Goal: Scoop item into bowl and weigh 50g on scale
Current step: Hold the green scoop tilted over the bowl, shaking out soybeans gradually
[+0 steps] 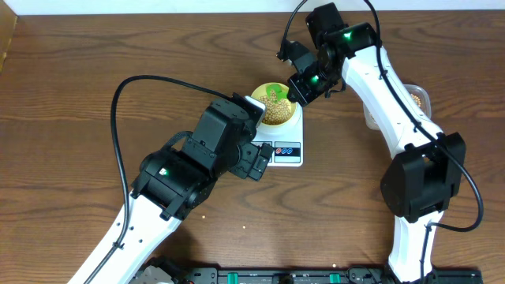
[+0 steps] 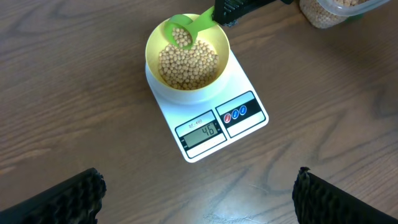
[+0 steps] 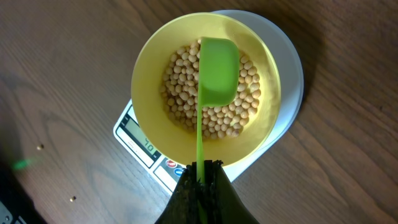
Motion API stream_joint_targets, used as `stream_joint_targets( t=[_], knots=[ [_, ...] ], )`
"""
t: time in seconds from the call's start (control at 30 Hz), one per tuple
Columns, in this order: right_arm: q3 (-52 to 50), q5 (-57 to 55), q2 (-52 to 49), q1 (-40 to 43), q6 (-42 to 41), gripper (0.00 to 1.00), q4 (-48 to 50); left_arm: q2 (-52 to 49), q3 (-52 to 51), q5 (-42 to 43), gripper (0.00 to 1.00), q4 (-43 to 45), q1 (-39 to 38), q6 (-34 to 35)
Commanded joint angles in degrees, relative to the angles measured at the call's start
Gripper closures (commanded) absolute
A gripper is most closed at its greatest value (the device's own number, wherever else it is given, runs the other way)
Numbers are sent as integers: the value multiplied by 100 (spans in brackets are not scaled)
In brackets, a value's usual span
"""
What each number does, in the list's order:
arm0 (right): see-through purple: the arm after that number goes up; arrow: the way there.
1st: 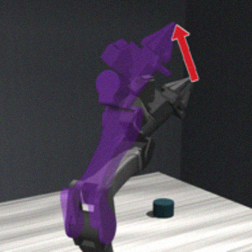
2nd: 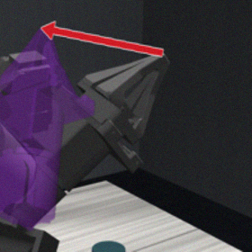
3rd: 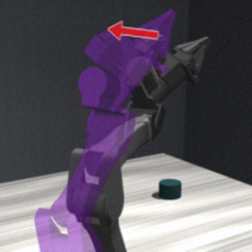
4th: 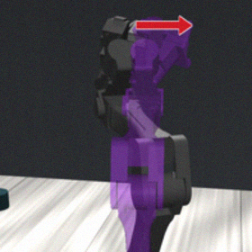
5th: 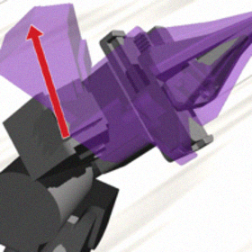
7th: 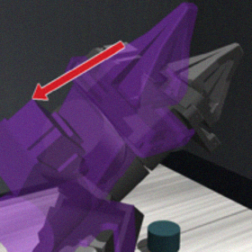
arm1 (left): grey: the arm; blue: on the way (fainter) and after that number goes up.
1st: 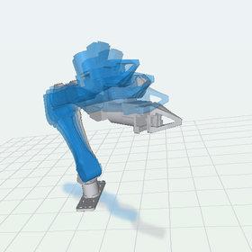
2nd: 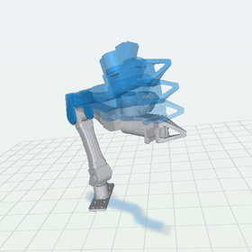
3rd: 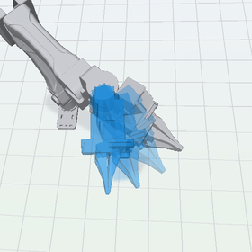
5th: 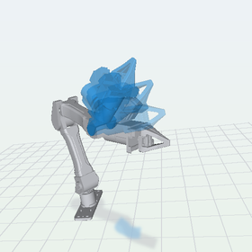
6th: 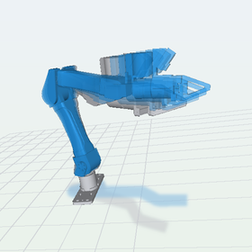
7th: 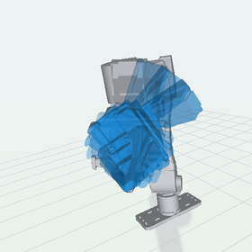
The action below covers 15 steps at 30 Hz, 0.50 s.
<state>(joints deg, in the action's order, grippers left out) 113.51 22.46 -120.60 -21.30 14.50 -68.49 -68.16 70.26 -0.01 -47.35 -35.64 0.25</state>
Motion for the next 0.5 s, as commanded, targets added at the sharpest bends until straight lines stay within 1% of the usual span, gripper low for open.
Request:
stream_joint_targets(
  t=[0.0,0.23,0.47],
  knots=[
    [116,13,39,-57,-33,99,-7,-31,68,-68,1,0,22,92],
    [116,-286,39,-186,-9,99,17,-31,68,-68,1,0,22,92],
    [120,-299,50,-247,15,99,20,-31,68,-68,1,0,22,92]
  ],
)
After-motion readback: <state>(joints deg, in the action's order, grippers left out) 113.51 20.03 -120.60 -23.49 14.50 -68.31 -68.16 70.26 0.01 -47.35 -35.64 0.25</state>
